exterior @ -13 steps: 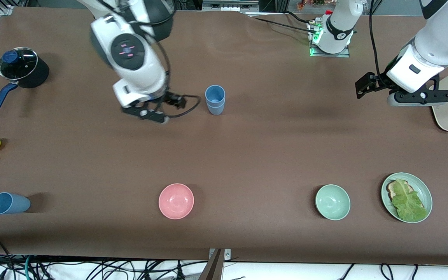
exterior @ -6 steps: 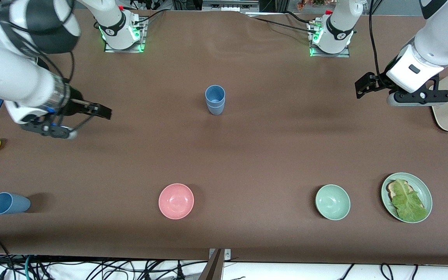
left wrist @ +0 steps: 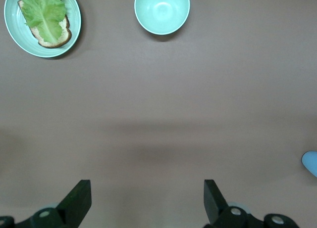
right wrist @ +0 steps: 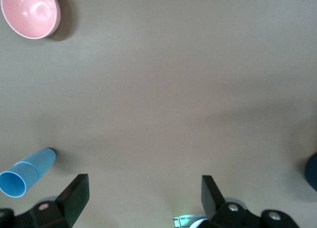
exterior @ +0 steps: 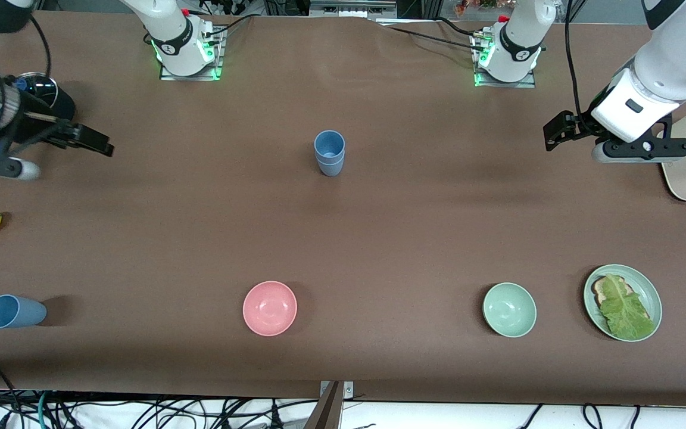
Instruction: Stack blue cups with both arms
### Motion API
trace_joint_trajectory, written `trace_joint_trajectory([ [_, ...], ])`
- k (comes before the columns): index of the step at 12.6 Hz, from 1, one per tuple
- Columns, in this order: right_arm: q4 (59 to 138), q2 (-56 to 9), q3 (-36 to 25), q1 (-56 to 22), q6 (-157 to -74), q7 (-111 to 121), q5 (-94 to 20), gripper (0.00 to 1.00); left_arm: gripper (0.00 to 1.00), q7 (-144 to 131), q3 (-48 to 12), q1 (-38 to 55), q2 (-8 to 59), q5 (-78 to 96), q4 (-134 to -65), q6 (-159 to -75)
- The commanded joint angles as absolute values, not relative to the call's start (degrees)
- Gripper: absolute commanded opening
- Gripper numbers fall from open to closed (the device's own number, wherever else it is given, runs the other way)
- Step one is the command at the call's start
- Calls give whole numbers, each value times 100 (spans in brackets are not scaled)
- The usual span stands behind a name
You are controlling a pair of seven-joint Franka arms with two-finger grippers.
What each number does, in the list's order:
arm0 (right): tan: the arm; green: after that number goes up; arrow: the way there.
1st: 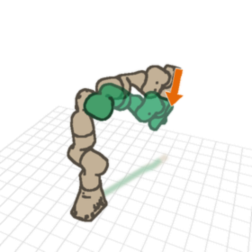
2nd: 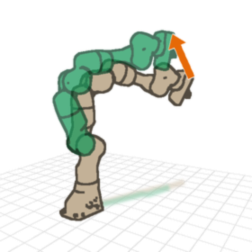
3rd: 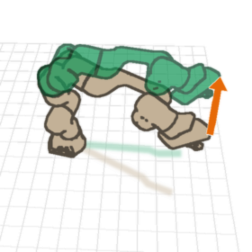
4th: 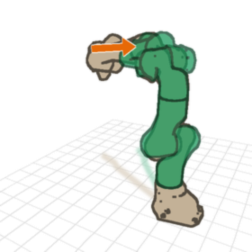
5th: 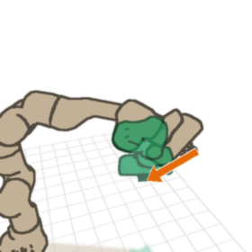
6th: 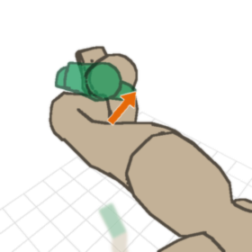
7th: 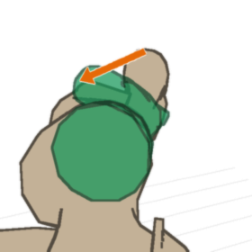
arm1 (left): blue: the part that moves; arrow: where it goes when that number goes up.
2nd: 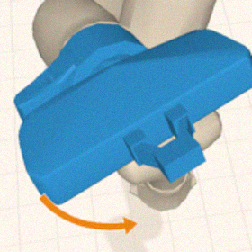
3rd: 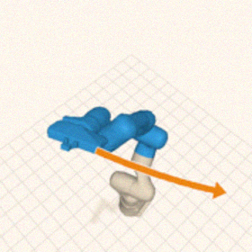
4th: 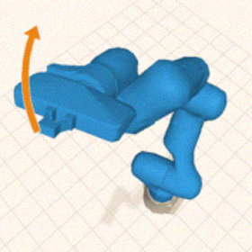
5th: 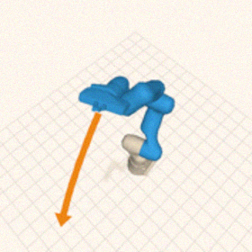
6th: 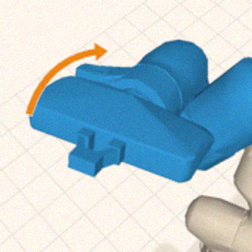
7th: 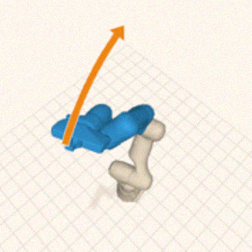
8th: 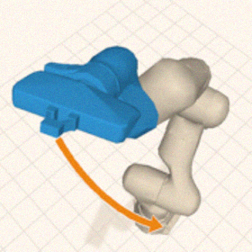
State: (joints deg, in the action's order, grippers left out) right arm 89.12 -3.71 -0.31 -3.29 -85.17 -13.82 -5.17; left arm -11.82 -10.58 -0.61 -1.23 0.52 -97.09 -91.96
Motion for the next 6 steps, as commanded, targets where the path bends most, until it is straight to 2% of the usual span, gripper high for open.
trace_joint_trajectory([
  [1, 9185, -114, 185, -167, -8482, -1310, -501, 100, 100, -1081, -1055, -53, -53, 97, -9527, -9053],
  [6, 9167, -176, 185, -167, -8473, -1118, -123, 100, 100, -1046, -1055, -53, -53, 97, -9527, -9053],
])
